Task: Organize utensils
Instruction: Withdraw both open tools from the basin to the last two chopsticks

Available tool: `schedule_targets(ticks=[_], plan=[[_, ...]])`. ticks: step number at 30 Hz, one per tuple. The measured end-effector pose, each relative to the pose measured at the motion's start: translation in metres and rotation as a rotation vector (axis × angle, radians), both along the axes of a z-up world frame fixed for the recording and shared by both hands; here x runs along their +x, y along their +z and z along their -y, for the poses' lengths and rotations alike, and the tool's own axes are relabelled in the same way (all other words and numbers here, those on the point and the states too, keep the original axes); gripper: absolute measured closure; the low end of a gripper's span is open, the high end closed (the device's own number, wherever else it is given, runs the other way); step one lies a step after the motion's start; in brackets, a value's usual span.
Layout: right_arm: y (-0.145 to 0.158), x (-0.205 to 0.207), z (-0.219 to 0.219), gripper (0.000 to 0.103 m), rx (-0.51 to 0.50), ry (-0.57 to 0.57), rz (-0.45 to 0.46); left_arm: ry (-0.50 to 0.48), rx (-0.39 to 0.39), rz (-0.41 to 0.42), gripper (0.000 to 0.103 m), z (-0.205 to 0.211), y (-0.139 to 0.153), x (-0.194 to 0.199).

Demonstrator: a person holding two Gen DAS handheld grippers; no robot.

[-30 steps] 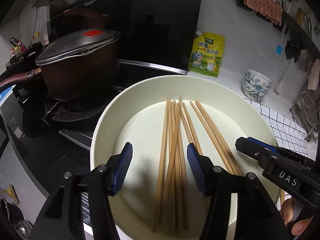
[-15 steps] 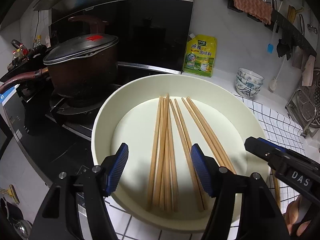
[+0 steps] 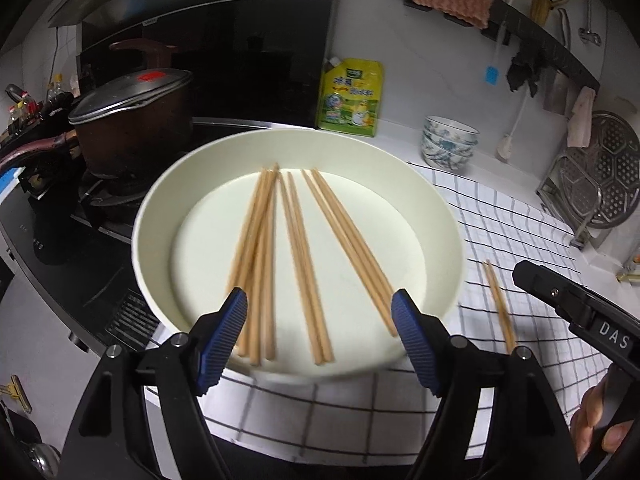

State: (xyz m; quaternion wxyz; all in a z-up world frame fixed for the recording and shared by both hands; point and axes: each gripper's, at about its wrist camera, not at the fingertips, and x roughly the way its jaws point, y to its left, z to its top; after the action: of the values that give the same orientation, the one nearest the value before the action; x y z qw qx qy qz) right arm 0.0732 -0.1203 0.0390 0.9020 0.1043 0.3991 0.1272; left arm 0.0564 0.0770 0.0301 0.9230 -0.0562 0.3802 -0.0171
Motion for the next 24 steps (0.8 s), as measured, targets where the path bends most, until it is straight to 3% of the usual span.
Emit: schedule_targets(ticks=[10,15,24], plan=[[-0.025,-0.032,0.062,0.055,-0.08,-0.11,-0.041,-0.091,0.0,0.0,0.02,0.052,-0.006,-0.023],[-0.05,-0.041,0.07,0.055,-0.123,-0.109,-0.096,-0.123,0.012,-0.006,0.018,0.072,-0.011,-0.031],[-0.073,-0.046,0.068,0.055,-0.175,-0.088,-0.117,-0.17,0.03,-0.022,0.017,0.098,-0.018,-0.041]])
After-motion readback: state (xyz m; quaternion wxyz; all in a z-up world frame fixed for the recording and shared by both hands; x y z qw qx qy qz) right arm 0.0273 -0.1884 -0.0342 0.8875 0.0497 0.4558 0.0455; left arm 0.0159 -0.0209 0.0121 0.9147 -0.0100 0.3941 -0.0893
